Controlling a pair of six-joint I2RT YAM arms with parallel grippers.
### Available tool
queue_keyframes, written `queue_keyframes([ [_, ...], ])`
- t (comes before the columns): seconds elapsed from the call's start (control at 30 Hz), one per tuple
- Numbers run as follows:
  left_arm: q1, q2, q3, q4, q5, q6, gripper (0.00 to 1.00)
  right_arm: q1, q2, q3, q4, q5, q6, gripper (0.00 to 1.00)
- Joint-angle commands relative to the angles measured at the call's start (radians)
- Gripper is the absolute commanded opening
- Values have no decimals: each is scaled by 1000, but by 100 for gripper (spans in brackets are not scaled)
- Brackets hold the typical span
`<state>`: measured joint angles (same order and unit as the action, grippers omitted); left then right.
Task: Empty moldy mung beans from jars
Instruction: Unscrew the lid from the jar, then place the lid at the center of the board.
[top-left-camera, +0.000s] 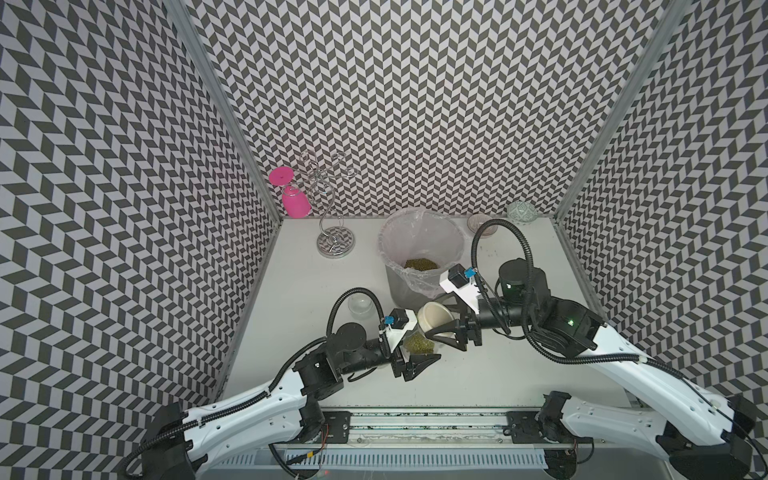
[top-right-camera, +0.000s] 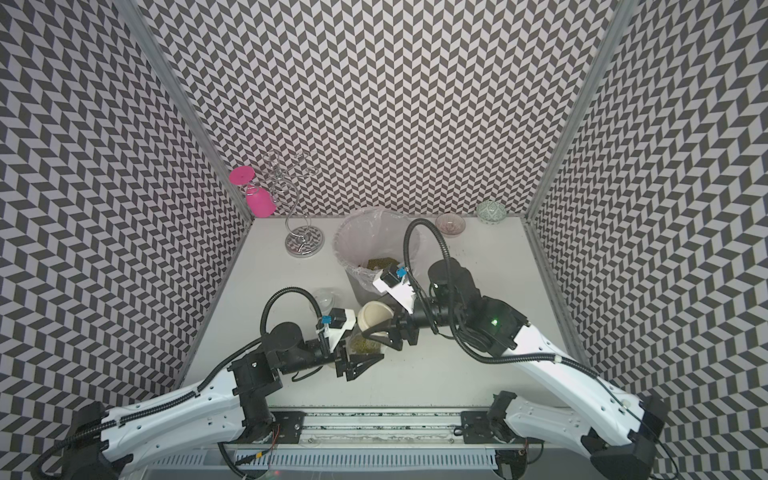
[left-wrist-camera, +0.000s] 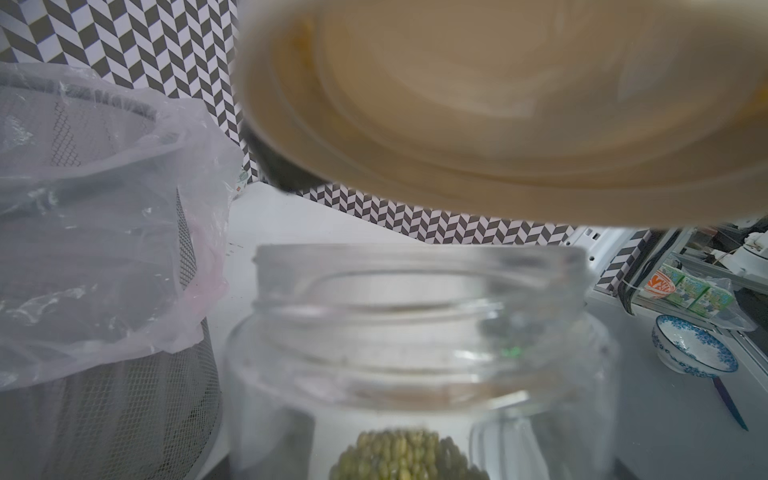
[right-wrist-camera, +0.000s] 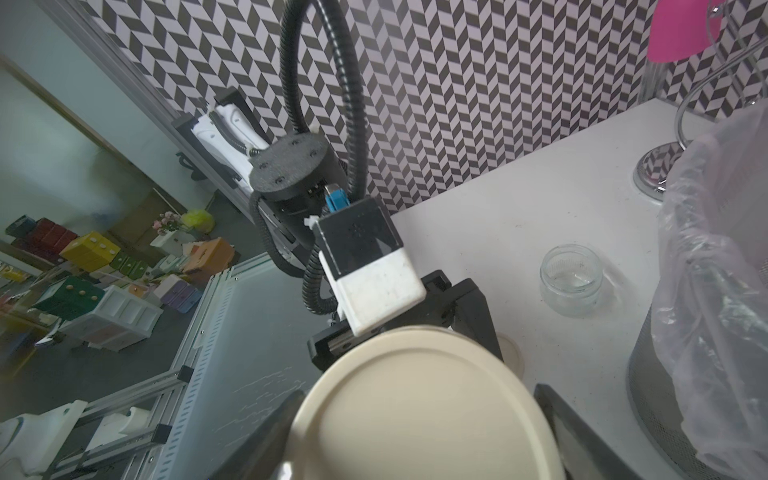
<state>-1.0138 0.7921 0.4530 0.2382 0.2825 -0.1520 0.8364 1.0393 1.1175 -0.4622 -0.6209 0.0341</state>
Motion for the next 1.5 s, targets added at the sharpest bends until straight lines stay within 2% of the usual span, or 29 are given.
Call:
queue_keyframes([
  [0.0, 4, -25, 44, 71, 1, -11, 23, -13, -35, 21, 75, 39, 22, 64],
  [0.17, 4, -32, 38, 75, 1, -9, 23, -57, -54, 46, -8, 172, 42, 66],
  [0.27, 4, -38, 34, 78, 0, -10, 23, -139, -70, 32, -49, 226, 70, 66],
  [0.5, 4, -58, 24, 73, -10, -9, 23, -310, -137, -180, -34, 451, 181, 66],
  [0.6, 4, -68, 20, 69, -17, -8, 23, -358, -128, -305, 22, 500, 230, 67],
  [0.8, 4, -83, 30, 34, -33, 0, 23, -386, 48, -524, 221, 515, 282, 67],
  [1.0, 6, -106, 27, 6, -45, -3, 23, -386, 289, -554, 292, 519, 282, 67],
  [1.1, 5, -107, 32, -11, -50, 0, 23, -379, 330, -556, 309, 524, 297, 73],
  [1.13, 6, -110, 32, -14, -51, -1, 23, -374, 335, -551, 307, 534, 298, 80],
  [1.17, 6, -111, 31, -15, -53, -1, 23, -371, 335, -541, 293, 554, 299, 95],
  [1.2, 6, -111, 31, -16, -53, -1, 23, -370, 331, -533, 278, 571, 299, 99],
  [1.33, 6, -105, 36, -22, -60, -3, 23, -369, 300, -489, 197, 598, 294, 99],
  [1.47, 9, -75, 88, -87, -78, 2, 23, -368, 173, -394, 64, 577, 250, 99],
])
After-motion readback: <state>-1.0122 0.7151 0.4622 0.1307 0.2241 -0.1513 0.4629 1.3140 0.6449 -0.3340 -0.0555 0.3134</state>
